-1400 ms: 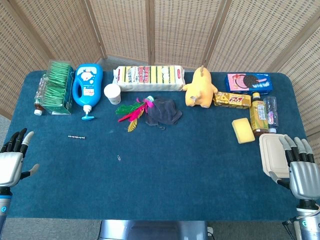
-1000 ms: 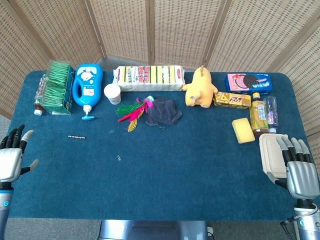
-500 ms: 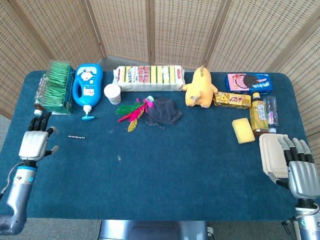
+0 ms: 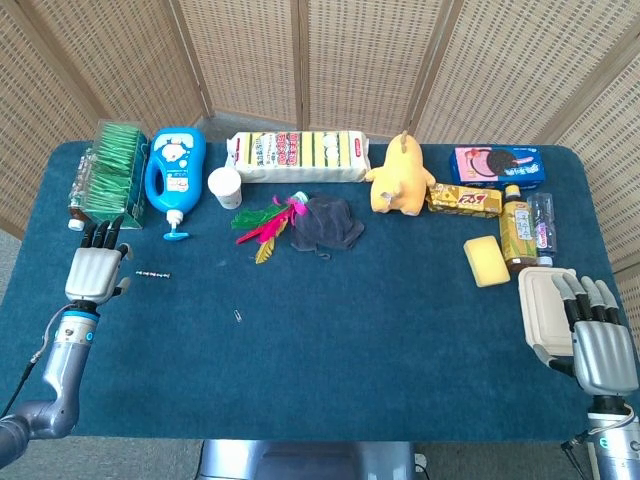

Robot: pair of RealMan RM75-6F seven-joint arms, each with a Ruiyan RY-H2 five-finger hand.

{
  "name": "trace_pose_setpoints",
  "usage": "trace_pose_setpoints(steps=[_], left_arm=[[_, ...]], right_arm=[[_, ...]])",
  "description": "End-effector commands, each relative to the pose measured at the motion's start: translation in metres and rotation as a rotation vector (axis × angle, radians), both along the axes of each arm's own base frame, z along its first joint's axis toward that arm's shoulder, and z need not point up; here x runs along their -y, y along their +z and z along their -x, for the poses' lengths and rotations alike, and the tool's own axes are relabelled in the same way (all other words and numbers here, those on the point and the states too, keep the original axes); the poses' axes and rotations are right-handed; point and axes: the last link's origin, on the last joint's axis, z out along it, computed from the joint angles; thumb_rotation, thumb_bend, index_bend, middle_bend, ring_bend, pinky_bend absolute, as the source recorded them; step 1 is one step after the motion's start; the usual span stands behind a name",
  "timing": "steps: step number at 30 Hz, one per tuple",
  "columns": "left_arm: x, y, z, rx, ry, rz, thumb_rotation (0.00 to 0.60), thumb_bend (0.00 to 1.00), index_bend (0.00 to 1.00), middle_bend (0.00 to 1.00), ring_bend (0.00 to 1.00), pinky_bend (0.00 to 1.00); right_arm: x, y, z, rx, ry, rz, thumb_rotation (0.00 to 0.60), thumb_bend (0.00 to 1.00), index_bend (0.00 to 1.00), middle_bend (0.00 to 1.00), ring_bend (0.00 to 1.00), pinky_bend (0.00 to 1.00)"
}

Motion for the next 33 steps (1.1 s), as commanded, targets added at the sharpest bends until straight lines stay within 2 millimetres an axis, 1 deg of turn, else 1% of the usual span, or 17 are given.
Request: trace_pose_setpoints(steps=[1, 8, 14, 18, 27, 33], left_arm=[[-0.005, -0.008, -0.001, -0.017, 0.014, 0.009, 0.6, 0.43, 0.42, 0.0, 0.0, 0.05], [-0.009, -0.019, -0.004, -0.042, 0.012, 0.017, 0.6, 0.43, 0.44, 0.0, 0.0, 0.04], [-0.012, -0.022, -0.004, -0.066, 0.019, 0.013, 0.6, 0.43, 0.46, 0.0, 0.0, 0.03], [-0.013, -0.024, -0.001, -0.092, 0.039, 0.023, 0.6, 0.47, 0.46, 0.0, 0.0, 0.03], [-0.016, -0.028, 0.001, -0.129, 0.045, 0.029, 0.6, 0.48, 0.46, 0.0, 0.0, 0.03], [-0.014, -0.034, 0.002, -0.129, 0.047, 0.037, 0.6, 0.53, 0.46, 0.0, 0.0, 0.03]], right_arm=[[0.0, 0.0, 0.0, 0.0, 0.0, -0.001, 0.6, 0.0, 0.0, 0.0, 0.0, 0.0], [0.0, -0.001, 0.001, 0.005, -0.004, -0.014, 0.6, 0.0, 0.0, 0.0, 0.0, 0.0], [0.0, 0.001, 0.001, 0.013, -0.002, -0.009, 0.6, 0.0, 0.0, 0.0, 0.0, 0.0], [0.0, 0.002, 0.0, 0.023, 0.001, -0.01, 0.6, 0.0, 0.0, 0.0, 0.0, 0.0], [-0.001, 0.002, 0.0, 0.031, -0.001, -0.025, 0.6, 0.0, 0.0, 0.0, 0.0, 0.0], [-0.002, 0.003, -0.001, 0.034, 0.001, -0.024, 0.6, 0.0, 0.0, 0.0, 0.0, 0.0]])
